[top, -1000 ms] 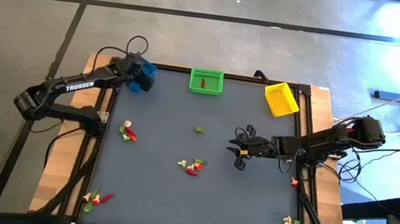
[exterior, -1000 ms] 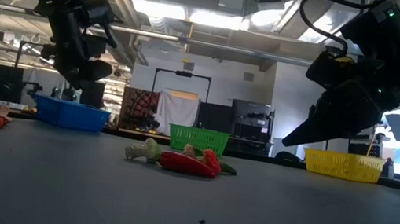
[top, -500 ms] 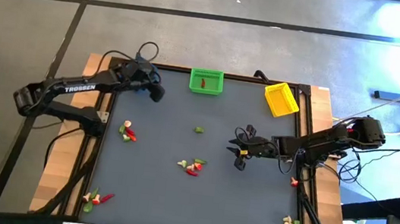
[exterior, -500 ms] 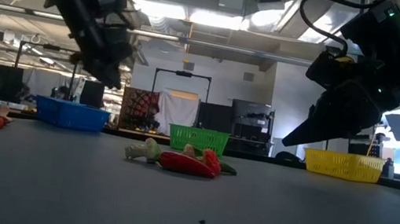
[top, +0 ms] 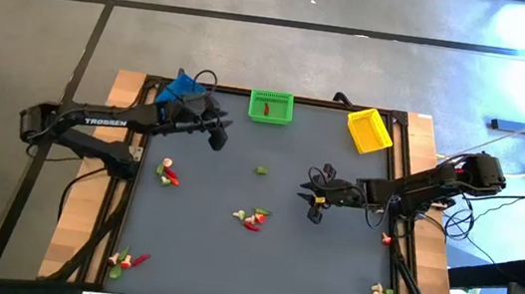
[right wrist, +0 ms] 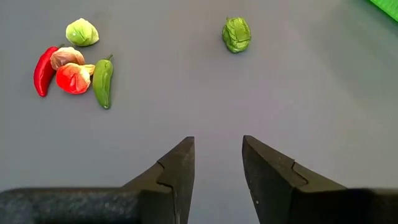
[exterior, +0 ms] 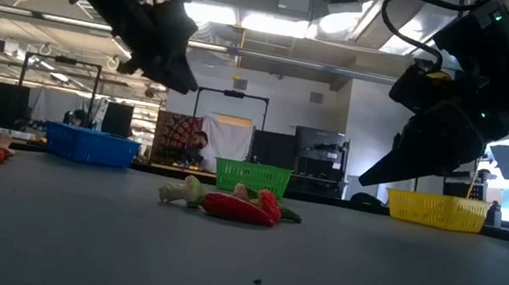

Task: Sort produce into baskets
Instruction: Put the green chili pepper into the yellow bin

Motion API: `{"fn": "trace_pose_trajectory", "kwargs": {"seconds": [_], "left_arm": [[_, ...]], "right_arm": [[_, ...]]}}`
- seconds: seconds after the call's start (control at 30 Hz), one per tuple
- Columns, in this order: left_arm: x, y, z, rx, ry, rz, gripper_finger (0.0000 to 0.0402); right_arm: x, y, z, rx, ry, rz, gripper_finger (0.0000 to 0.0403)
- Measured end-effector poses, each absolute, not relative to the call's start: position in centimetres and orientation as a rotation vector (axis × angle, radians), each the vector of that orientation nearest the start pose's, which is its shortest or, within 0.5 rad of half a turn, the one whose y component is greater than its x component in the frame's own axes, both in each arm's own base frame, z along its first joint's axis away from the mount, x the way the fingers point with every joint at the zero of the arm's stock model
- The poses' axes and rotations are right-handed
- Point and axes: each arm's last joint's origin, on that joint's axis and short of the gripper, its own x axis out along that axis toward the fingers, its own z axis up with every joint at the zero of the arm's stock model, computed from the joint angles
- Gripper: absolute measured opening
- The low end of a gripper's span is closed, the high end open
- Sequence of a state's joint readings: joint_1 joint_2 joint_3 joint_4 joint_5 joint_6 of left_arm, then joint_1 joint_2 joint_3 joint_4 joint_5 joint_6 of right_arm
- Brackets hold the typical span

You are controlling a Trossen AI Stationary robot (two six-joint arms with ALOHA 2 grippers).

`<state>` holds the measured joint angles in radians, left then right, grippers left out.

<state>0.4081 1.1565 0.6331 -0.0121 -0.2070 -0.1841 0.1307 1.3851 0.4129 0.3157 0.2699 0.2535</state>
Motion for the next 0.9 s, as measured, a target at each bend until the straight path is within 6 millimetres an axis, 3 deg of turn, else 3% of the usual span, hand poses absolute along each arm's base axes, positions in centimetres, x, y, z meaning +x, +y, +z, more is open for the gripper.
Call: {"fn": "trace_pose_trajectory", "kwargs": {"seconds": [0.23,0.6,0.9], "left_arm": [[23.7,8.3,22.4,-0.197,0.422,0.551,0.0155],[27.0,6.3,20.4,-0.146,0.386,0.374,0.0155],[28.7,6.0,19.5,-0.159,0.359,0.354,0.0155]], "right_arm": [[23.4,2.3,13.6,0.113,0.623,-0.215,0.0136],[23.4,2.3,13.6,0.113,0.623,-0.214,0.0136],[23.4,2.3,13.6,0.116,0.620,-0.215,0.0136]]}}
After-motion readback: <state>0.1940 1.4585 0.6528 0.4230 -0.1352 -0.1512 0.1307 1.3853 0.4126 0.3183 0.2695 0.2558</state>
